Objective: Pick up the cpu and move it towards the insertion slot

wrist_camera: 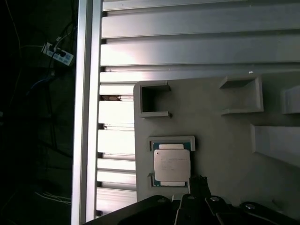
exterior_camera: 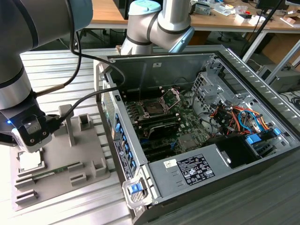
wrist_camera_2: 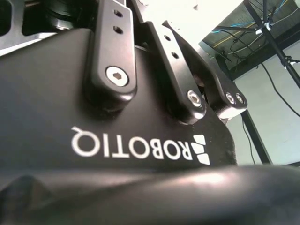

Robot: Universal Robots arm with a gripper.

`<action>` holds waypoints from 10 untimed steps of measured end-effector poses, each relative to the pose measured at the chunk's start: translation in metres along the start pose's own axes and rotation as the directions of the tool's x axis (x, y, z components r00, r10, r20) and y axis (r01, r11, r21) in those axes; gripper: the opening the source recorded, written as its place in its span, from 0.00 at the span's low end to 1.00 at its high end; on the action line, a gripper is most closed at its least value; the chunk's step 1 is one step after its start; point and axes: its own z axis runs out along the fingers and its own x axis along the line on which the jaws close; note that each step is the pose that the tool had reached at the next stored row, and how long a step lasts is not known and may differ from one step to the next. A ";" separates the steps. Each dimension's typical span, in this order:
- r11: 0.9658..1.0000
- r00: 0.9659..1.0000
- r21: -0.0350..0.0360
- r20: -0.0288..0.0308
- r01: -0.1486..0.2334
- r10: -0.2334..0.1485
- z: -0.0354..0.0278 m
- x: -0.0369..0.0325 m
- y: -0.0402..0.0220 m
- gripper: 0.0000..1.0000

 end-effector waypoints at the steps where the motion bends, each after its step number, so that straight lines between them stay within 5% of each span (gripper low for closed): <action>1: 1.000 1.000 0.000 0.000 0.000 0.000 0.0004 0.0001 -0.0004 0.11; 10: 1.000 1.000 0.000 0.000 0.001 -0.001 0.0028 0.0004 -0.0018 0.11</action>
